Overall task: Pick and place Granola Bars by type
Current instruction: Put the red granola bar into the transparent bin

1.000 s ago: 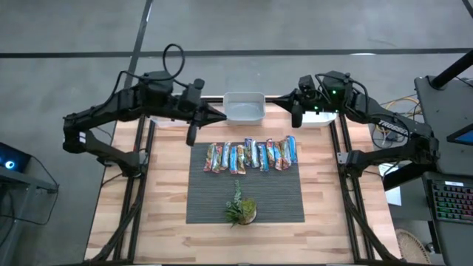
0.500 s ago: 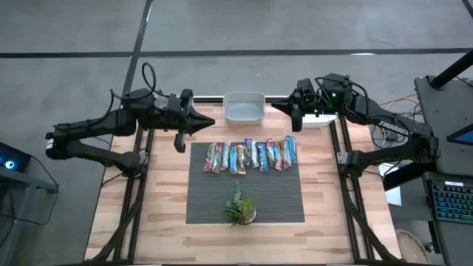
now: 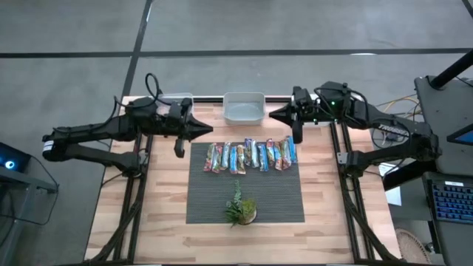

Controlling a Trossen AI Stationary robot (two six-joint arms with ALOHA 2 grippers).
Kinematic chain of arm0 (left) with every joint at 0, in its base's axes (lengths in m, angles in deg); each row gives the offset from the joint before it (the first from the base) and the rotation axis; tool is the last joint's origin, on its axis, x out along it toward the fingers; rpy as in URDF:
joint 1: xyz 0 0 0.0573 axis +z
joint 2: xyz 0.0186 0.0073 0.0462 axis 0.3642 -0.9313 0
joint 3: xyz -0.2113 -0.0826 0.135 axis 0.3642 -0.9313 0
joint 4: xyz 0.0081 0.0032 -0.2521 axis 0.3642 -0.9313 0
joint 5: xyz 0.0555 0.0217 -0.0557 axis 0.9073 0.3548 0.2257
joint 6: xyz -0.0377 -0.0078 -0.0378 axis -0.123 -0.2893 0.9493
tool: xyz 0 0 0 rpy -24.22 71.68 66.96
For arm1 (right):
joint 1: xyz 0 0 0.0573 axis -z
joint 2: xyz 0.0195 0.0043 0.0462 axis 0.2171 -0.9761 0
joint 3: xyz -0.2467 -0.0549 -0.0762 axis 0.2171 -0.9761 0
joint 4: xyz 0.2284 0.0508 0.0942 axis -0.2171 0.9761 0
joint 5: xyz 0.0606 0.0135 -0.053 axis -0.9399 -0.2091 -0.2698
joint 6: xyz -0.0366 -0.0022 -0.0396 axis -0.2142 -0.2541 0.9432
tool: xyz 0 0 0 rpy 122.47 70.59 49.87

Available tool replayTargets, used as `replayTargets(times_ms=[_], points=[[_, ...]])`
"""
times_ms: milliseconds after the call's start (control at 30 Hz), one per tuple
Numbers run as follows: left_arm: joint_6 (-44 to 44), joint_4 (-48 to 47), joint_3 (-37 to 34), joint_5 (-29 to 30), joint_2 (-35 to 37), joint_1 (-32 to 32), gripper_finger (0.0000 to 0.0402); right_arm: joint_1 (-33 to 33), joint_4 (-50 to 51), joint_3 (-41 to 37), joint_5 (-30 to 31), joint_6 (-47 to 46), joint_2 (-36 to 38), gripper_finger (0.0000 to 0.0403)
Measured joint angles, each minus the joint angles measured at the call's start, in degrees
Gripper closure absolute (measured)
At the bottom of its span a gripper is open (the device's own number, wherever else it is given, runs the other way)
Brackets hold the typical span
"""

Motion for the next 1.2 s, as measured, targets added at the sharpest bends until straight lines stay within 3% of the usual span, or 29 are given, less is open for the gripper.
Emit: replayTargets(times_ms=[300,500,900,1200], points=[[0.0,-1.0,-1.6,-0.8,2.6,1.5,0.0401,-0.9,-12.9,-9.8,0.2,-3.6,6.2,0.0394],[-0.5,-2.5,-1.6,-0.8,4.5,1.7,0.0402,-0.9,-12.6,-13.3,0.6,-6.9,10.1,0.0394],[-2.1,-5.2,-1.9,-0.7,4.9,2.0,0.0402,-1.2,-6.8,-11.3,0.5,-5.0,10.9,0.0394],[1.4,1.7,-10.4,-1.0,6.0,3.6,0.0402,-1.2,-6.4,-12.2,0.5,-5.0,10.9,0.0394]])
